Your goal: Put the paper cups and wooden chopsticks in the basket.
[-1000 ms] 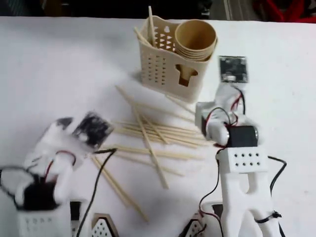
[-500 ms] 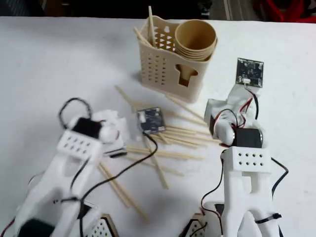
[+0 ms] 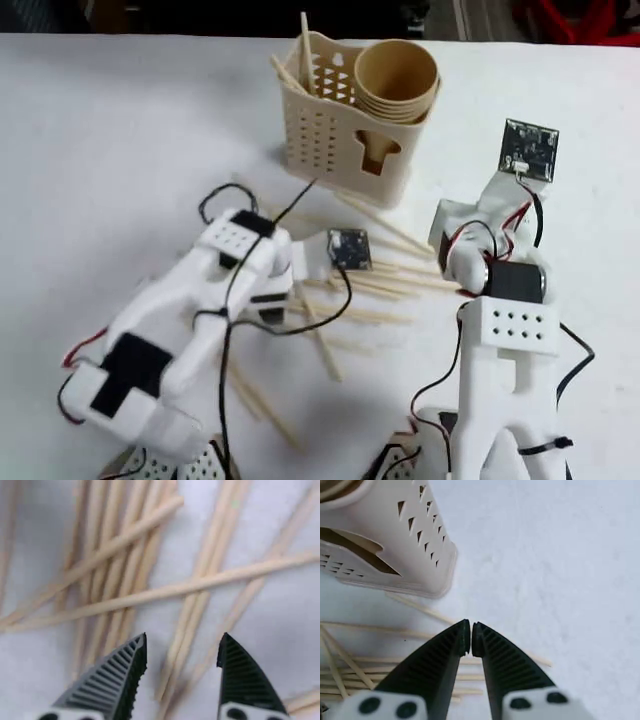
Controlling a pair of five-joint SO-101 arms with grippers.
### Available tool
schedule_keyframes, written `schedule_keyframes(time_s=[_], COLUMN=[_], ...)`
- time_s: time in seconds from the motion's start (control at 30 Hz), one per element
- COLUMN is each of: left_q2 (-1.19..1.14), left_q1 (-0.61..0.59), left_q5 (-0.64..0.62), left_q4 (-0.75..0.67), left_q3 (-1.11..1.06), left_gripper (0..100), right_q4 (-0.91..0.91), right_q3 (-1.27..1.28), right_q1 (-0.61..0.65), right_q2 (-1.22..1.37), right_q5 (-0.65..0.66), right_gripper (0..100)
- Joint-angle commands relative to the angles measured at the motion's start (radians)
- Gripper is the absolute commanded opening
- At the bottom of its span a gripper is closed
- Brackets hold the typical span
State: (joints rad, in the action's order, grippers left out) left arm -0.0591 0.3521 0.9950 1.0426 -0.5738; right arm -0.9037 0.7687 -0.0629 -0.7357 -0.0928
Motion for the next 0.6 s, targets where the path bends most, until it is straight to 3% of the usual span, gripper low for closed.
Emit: schedule_keyframes(time_s=[0.0, 0.2, 0.4, 0.57], left_q2=[-0.102, -0.226, -0.248, -0.248], left_q1=[0.013, 0.019, 0.059, 0.062], left_q5=[0.003, -0.095, -0.101, -0.104], left_q4=[0.052, 0.084, 0.117, 0.184], left_q3=[0.15, 0.265, 0.278, 0.276], left_gripper=[23, 16, 4, 2], right_q4=[0.016, 0.016, 0.016, 0.016], right_q3=[-0.018, -0.018, -0.018, -0.018], right_q1=[-0.008, -0.008, -0.008, -0.008], right_q2=[-0.033, -0.035, -0.035, -0.035], right_q5=[-0.011, -0.009, -0.009, -0.009], right_gripper=[2.0, 2.0, 2.0, 2.0])
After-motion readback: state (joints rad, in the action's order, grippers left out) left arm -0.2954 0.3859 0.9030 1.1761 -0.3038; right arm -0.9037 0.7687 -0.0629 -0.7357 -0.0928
